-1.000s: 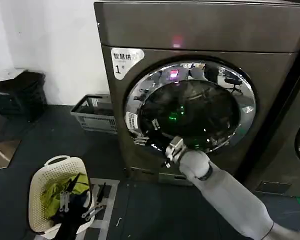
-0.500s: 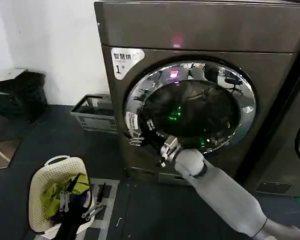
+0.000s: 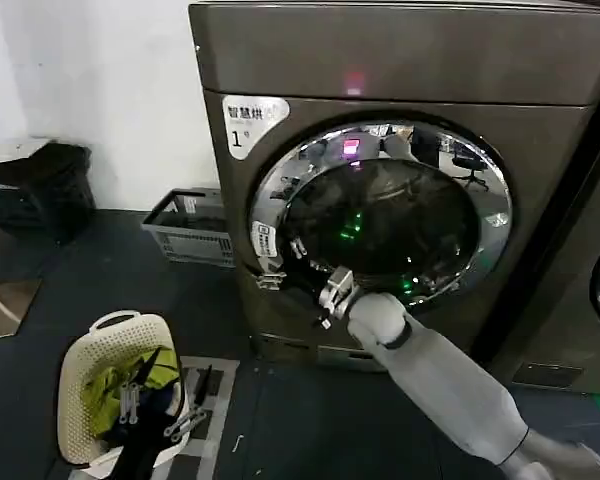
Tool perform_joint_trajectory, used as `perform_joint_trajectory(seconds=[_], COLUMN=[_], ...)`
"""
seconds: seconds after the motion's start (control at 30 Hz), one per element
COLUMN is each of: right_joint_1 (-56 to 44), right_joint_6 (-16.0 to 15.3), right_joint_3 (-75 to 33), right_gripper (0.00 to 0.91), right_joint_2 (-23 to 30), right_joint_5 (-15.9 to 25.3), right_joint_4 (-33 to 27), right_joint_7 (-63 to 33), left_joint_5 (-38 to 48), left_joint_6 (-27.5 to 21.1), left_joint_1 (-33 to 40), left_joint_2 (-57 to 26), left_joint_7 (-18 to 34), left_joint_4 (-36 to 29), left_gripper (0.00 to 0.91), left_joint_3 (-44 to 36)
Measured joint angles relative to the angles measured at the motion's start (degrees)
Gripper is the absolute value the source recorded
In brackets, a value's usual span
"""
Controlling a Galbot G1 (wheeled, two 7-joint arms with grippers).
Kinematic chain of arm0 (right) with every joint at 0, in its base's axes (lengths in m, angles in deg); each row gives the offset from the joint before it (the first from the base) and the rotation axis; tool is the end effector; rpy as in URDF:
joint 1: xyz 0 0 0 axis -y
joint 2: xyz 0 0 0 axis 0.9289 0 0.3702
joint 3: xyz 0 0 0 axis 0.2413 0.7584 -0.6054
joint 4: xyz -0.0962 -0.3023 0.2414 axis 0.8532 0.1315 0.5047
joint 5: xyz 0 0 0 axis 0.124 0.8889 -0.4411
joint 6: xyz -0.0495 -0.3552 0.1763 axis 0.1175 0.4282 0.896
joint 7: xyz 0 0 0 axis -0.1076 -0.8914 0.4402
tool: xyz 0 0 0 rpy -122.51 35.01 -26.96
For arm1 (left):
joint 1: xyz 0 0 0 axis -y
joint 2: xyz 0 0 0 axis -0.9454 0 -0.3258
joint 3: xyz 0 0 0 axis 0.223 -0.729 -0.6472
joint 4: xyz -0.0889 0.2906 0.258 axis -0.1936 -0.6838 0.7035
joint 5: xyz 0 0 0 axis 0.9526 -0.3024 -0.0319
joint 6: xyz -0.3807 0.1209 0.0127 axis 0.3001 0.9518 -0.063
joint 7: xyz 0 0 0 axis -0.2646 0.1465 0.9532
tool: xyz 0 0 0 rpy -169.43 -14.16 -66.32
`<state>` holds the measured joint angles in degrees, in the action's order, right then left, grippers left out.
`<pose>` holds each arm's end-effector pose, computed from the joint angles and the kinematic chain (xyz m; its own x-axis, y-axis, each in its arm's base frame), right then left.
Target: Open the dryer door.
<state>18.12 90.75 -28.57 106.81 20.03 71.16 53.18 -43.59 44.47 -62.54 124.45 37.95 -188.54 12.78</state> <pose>0.5302 0.1025 -0.2342 -0.5149 -0.8537 -0.0780 -0.8235 0.5178 -0.2316 0.1249 0.0819 -0.3336 -0.9398 0.2340 -0.2492 0.1482 0.9358 0.3198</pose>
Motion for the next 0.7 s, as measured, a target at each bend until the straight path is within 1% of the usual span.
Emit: perform_joint_trajectory(seconds=[0.3, 0.43, 0.7], right_joint_1=[-0.2, -0.3, -0.2], right_joint_6=[0.3, 0.3, 0.1], right_joint_3=[-1.1, -2.1, -3.4], right_gripper=[0.907, 0.907, 0.907], right_joint_2=[-1.8, -3.1, -5.8], right_joint_5=[-2.0, -3.9, -6.0], right_joint_4=[1.6, 3.0, 3.8], right_joint_7=[5.8, 8.3, 12.8], left_joint_5=[0.1, 0.5, 2.8], left_joint_6=[0.0, -0.3, -1.5], left_joint_1=[0.0, 0.4, 1.6], left_joint_2=[0.0, -0.2, -1.8], left_joint_7=[0.0, 0.0, -0.4], left_joint_4=[0.0, 0.1, 0.8], left_gripper=[0.907, 0.907, 0.907], left_joint_3=[0.0, 0.2, 1.7])
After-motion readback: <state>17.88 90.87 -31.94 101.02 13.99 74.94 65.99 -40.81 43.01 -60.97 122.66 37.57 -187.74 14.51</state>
